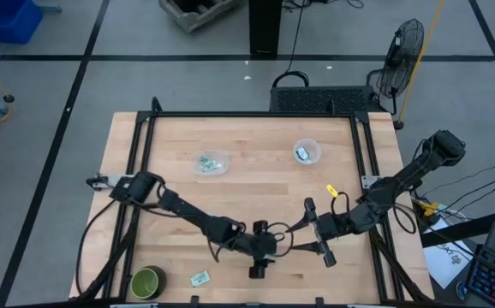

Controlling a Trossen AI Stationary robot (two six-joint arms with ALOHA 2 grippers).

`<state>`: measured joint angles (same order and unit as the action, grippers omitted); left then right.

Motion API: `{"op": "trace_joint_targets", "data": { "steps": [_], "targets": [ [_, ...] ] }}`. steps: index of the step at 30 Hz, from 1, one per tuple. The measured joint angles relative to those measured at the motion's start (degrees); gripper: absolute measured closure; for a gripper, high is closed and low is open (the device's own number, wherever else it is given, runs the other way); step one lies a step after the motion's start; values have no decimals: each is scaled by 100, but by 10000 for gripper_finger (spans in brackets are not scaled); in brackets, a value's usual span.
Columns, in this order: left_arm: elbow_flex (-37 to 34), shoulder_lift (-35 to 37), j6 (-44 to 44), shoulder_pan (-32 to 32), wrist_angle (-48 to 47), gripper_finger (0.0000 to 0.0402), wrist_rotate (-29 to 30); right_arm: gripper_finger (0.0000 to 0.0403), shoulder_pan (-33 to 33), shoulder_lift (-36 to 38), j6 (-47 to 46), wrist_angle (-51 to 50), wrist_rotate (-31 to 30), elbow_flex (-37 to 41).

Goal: Pick and place items into bin
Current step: Put the stevia packet into the left transparent bin

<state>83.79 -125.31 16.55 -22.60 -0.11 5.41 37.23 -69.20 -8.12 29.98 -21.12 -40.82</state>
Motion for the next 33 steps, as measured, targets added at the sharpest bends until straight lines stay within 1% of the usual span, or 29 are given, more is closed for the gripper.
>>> {"op": "trace_joint_targets", "data": {
  "steps": [6,10,23,26,33],
  "targets": [
    [0,-77,8,106,56,179,-123,204,0,1,2,-18,1,0],
    [-2,-308,14,95,219,179,-376,204,0,1,3,-20,1,0],
    [2,-357,56,67,43,182,-239,204,0,1,2,-20,1,0],
    [2,-357,54,67,30,205,-188,204,0,1,-1,-20,3,0],
    [1,-361,-39,67,15,294,12,204,0,1,2,-22,6,0]
  ]
}}
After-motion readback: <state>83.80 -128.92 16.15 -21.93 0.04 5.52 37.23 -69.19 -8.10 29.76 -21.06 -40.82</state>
